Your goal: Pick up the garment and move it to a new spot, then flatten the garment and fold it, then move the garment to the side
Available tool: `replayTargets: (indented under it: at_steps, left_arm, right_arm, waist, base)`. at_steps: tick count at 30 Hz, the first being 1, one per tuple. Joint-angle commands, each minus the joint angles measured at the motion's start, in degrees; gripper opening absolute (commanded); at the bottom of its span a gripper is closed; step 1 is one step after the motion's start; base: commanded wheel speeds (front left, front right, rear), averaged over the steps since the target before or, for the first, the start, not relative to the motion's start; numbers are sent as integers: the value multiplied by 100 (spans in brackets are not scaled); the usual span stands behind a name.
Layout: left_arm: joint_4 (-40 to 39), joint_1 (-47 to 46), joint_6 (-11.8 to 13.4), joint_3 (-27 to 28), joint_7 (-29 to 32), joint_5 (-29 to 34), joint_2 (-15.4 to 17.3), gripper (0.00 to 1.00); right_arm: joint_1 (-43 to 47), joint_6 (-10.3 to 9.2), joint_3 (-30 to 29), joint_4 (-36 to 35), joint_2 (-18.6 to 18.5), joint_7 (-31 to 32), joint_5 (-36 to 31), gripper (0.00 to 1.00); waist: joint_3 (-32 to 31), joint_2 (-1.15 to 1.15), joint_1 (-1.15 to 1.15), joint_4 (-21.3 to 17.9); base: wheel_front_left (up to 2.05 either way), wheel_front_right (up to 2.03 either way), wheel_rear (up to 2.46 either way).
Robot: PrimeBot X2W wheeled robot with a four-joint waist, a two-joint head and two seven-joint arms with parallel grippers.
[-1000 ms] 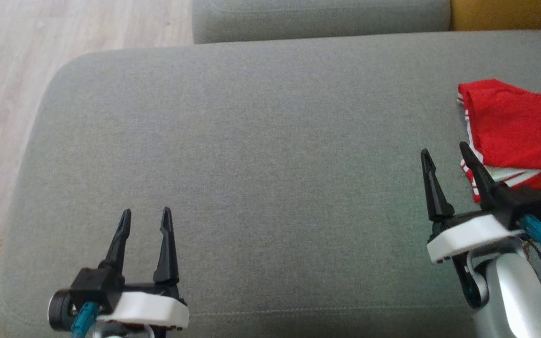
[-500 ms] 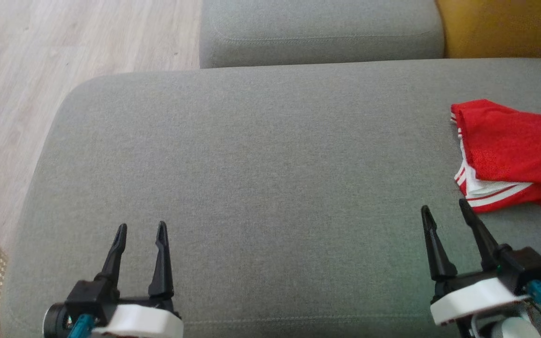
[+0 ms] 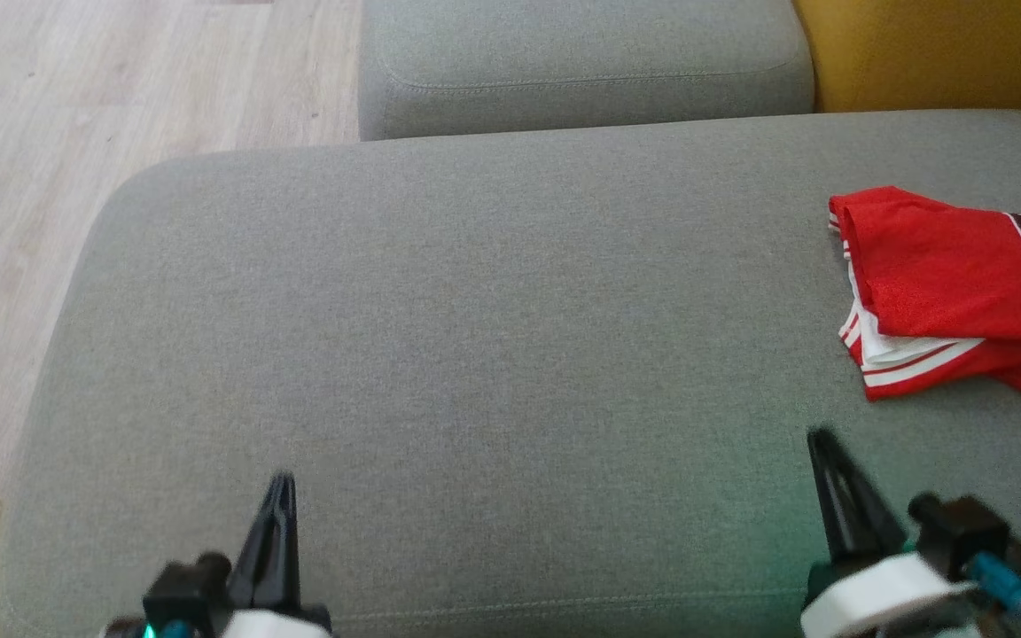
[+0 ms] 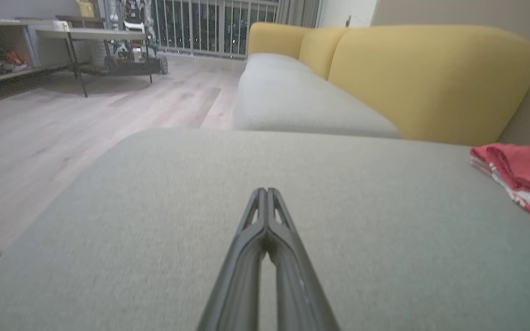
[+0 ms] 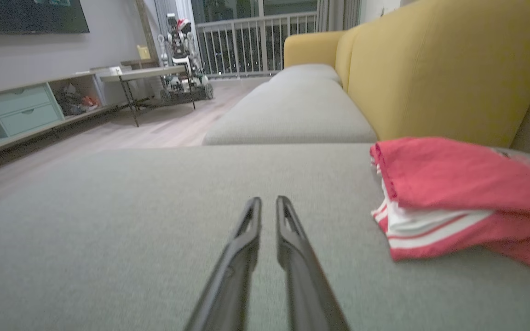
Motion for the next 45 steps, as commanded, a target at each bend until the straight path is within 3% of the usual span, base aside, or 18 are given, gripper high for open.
replayTargets:
  at_steps: [1, 45]
  left_arm:
    - [29, 19, -2, 1, 3, -38, 1, 0]
    - [401, -583, -349, 386, 556, -3065, 142, 0]
  right_arm:
    - [17, 0, 2, 34, 1, 8, 40, 0]
    - [-372, -1, -68, 200, -100, 628, 3098, 0]
  waist:
    - [1, 0, 0, -2]
    - [65, 0, 0, -120]
  base:
    - [0, 0, 0]
    - [0, 0, 0]
